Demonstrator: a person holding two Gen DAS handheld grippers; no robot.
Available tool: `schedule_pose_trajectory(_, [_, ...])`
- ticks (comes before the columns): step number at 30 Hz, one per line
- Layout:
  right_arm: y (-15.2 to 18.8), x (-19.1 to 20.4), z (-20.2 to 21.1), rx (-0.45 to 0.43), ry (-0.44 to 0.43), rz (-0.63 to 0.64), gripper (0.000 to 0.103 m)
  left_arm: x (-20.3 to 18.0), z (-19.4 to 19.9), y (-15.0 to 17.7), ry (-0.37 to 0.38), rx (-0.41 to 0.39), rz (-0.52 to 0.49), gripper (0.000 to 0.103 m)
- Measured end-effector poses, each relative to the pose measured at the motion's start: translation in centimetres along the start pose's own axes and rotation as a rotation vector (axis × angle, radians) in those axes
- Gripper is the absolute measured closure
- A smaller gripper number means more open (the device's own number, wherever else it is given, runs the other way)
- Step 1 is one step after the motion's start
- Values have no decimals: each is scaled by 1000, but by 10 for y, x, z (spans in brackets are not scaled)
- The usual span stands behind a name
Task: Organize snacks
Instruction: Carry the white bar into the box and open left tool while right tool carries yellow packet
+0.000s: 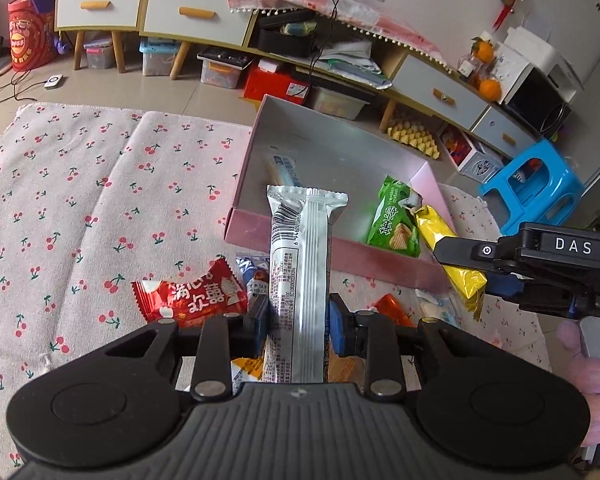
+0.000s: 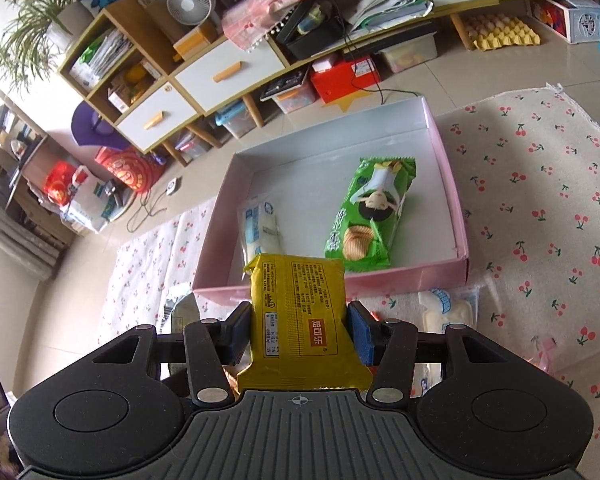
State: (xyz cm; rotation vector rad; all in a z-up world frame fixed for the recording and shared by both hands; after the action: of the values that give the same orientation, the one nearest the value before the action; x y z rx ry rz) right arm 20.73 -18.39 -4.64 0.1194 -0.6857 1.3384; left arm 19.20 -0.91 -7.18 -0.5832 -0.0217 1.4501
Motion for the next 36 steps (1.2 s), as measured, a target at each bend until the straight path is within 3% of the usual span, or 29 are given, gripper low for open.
schedule_pose_trajectory(17, [-56,-84,10,-123,-120,-243,53,-37,-50,-73,26,-21,-8,75])
schedule_pose_trajectory(29, [-67,-97,1,-136,-111,-265,53,-25,-83,-88,-14,-23,12,74])
schedule_pose_trajectory(31, [-67,-95,-2,-137,-109,-256,53,-20,-83,-87,-25,-35,28,69])
schedule_pose_trajectory(34, [-65,-93,-5,-134,-107,-243,53,-19,-77,-84,3,-37,42,49])
schedule_pose_trajectory(36, [-64,-92,-7,-132,-97,-238,53,-21,-69,-79,10,-45,31,47])
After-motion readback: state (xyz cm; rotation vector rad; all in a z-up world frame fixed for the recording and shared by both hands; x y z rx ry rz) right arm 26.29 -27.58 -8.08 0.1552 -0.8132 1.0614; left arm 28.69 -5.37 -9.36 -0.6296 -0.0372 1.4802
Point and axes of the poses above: each gripper's, at about its wrist camera, not at the fingertips, and z roughly against the way its jaws point, x to its left, y to its underside, the point moved 10 cm from there along -z, roughly the way its jaws point, and after that the axes turned 13 degrees about x, right-handed, at the moved point
